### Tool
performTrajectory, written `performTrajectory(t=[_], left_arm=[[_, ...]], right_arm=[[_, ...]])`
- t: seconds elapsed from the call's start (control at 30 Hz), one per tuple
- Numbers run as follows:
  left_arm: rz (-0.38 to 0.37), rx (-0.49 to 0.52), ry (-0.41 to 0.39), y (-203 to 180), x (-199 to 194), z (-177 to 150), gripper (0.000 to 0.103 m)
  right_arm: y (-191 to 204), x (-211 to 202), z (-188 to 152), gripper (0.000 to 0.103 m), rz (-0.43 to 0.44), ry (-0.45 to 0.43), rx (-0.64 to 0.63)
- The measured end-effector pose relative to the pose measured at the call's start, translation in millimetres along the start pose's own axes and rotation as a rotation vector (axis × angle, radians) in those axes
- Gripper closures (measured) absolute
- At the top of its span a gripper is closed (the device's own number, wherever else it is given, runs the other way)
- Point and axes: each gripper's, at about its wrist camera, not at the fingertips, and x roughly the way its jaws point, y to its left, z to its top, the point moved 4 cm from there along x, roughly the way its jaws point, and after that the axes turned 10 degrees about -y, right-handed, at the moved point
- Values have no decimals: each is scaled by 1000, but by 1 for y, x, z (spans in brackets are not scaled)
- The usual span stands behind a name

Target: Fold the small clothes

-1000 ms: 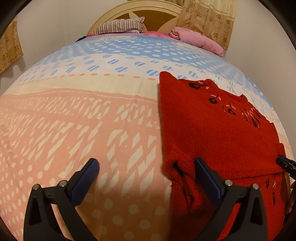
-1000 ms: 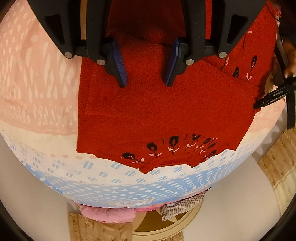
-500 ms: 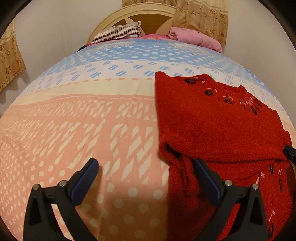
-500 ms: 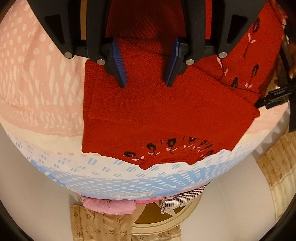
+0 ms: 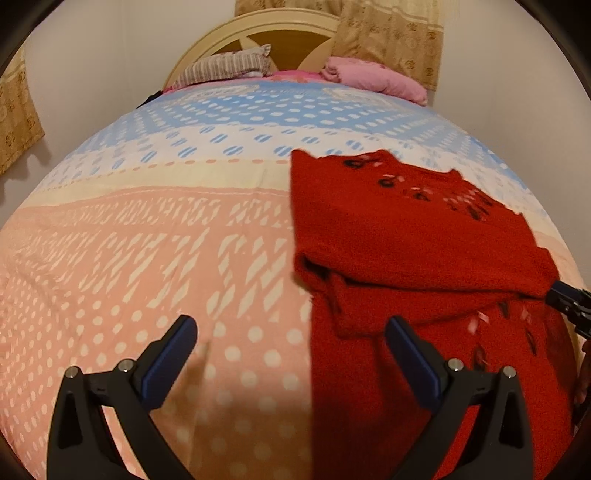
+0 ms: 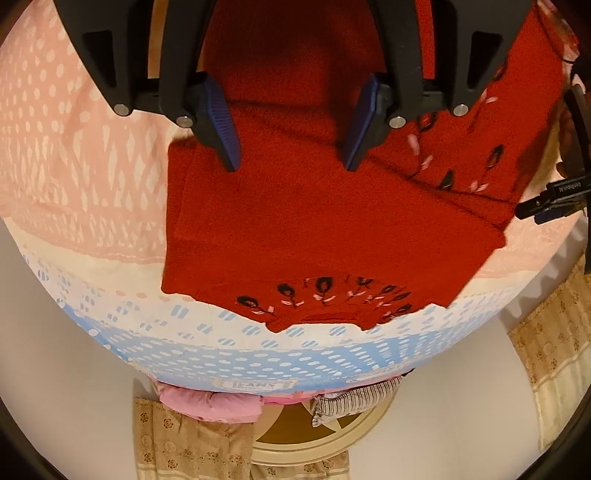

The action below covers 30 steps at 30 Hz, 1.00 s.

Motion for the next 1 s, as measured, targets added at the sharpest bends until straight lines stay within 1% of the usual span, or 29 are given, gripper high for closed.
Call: performTrajectory(t=[0.2, 0.3, 0.5, 0.63, 0.83, 1.0], left_arm=[[-82, 6, -44, -10, -47, -4, 0], [-108, 10, -67, -10, -68, -6, 0], [-133, 14, -98, -4, -107, -21, 0], [-131, 25, -89, 2, -122, -39, 0], [-152, 0, -63, 8, -142, -64, 0], [-156, 17, -55, 6, -156, -81, 0]], right_arm=[[13, -32, -9, 44, 50, -13, 12], [20, -47, -17, 44, 68, -12, 1], [26, -73, -36, 43, 86, -1, -6], [28, -85, -54, 43, 86, 28, -12], [31, -101, -76, 43, 92, 54, -19], [32, -117, -86, 43, 95, 48, -17]])
